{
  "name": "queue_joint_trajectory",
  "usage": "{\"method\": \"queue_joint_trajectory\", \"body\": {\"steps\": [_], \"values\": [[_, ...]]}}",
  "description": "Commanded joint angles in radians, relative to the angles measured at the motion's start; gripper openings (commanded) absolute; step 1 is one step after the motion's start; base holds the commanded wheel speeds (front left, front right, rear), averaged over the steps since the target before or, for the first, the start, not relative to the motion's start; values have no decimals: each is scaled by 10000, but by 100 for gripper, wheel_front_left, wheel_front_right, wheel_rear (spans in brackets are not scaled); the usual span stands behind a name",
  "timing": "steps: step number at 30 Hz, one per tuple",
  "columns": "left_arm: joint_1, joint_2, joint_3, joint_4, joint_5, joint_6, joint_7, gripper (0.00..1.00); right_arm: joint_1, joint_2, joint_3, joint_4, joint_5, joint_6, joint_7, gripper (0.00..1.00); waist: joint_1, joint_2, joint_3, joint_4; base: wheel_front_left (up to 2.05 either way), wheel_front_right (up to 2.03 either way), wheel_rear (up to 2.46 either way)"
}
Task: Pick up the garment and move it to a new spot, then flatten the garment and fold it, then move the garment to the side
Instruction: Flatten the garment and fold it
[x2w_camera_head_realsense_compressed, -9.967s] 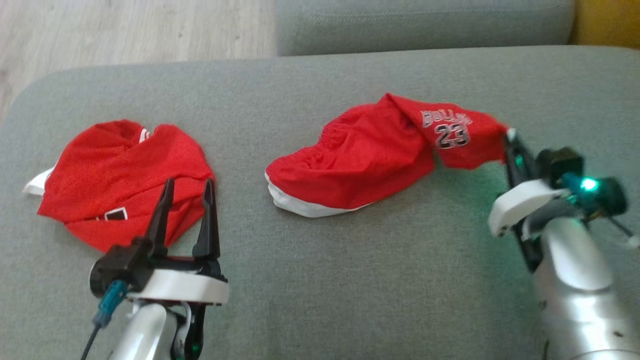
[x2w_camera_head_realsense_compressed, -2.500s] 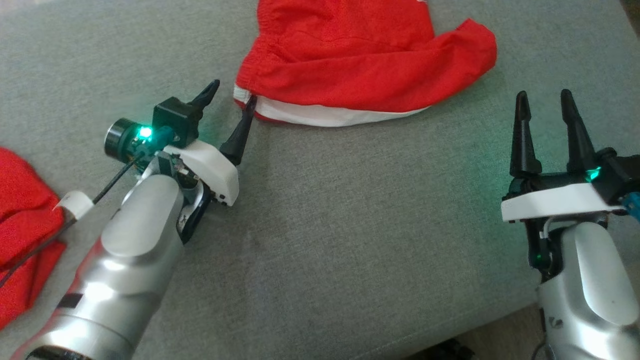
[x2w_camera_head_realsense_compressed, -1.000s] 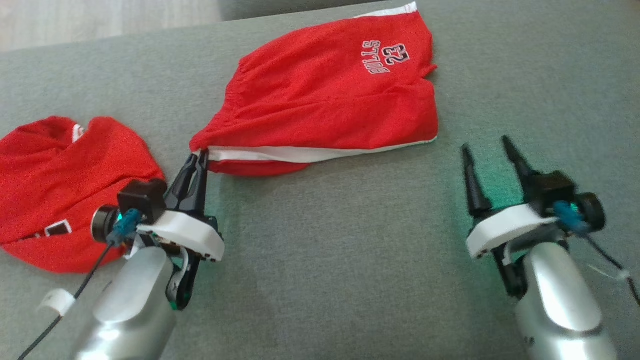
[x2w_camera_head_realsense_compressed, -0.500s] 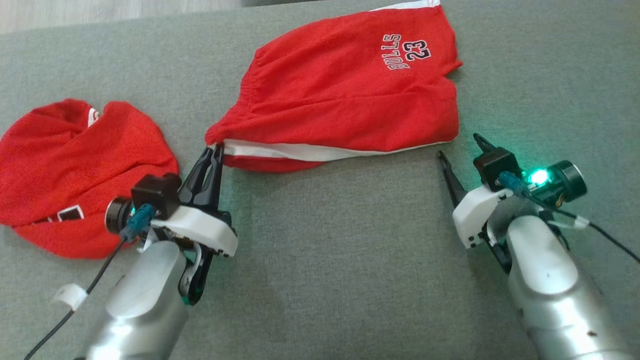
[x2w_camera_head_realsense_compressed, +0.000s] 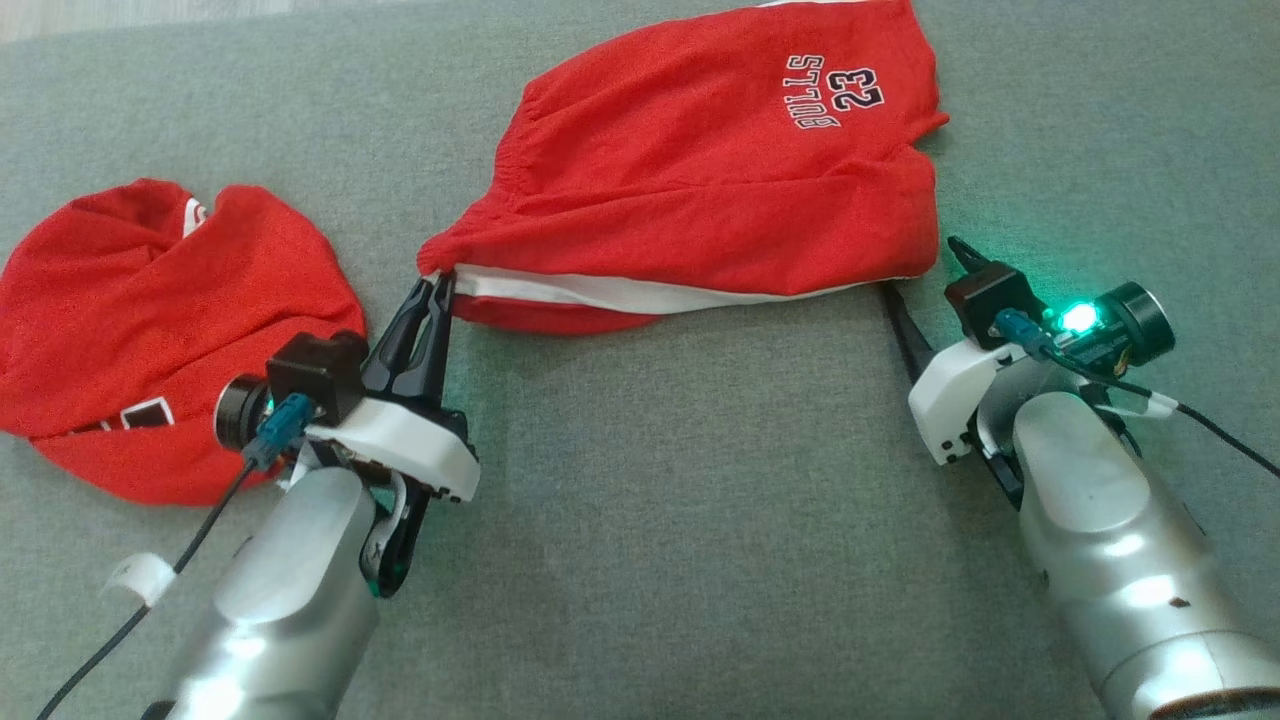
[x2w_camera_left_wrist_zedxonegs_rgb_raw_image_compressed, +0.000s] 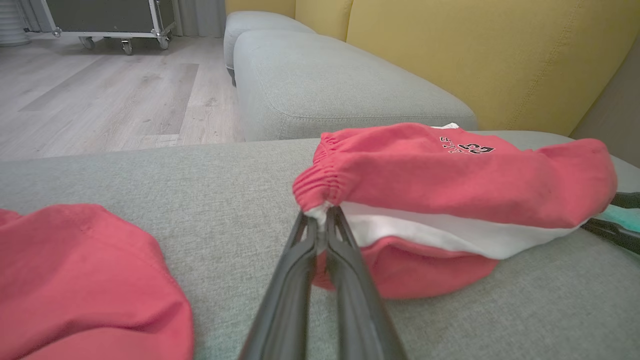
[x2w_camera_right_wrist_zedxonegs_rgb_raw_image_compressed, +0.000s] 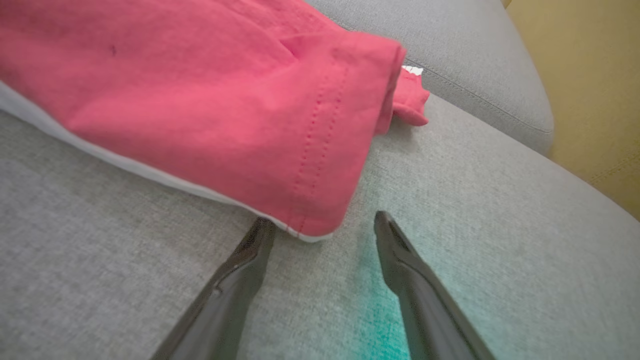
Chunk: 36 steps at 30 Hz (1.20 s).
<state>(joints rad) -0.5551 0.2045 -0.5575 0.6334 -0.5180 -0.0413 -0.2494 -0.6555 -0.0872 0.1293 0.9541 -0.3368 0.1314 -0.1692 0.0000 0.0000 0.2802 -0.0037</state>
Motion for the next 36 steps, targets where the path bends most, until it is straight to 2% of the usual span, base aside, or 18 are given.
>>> {"method": "queue_joint_trajectory", "body": {"steps": [1,2,3,5,6,16,24,26,30,36], "values": [[-411,188,280,-178,85,-26,-124,0,-182,53,302,149,-62,-7,-152,100,0,0,-12,1,0,0,0],[-404,189,279,-162,89,-32,-124,0,-224,61,331,266,-57,-7,-211,100,0,0,-21,-2,0,0,0],[-394,191,281,-145,90,-37,-124,0,-261,72,371,382,-43,-7,-272,91,0,0,-34,-8,0,0,0],[-367,196,291,-113,91,-41,-124,0,-326,104,469,604,39,-7,-404,24,0,0,-70,-28,0,0,0],[-348,198,299,-97,90,-42,-124,0,-356,120,524,701,82,-7,-465,0,0,0,-97,-45,0,0,0],[-130,303,494,6,51,2,-124,0,-458,134,954,1352,592,-7,-779,0,0,0,-535,-426,0,0,0],[358,589,806,-296,117,85,-124,0,-458,33,1605,1343,1593,-7,-882,0,0,0,-1279,-1026,0,0,0],[524,782,853,-587,232,116,-124,0,-613,-156,2210,1079,2467,-7,-876,0,0,0,-1683,-1316,0,0,0],[432,1056,836,-974,360,158,-49,0,-941,-581,3030,399,3511,-7,-644,0,0,0,-2033,-1478,0,0,0],[-170,1634,931,-1878,492,210,481,0,-1562,-1576,3897,-1611,5267,-7,199,0,0,0,-2453,-1549,0,0,0]]}}
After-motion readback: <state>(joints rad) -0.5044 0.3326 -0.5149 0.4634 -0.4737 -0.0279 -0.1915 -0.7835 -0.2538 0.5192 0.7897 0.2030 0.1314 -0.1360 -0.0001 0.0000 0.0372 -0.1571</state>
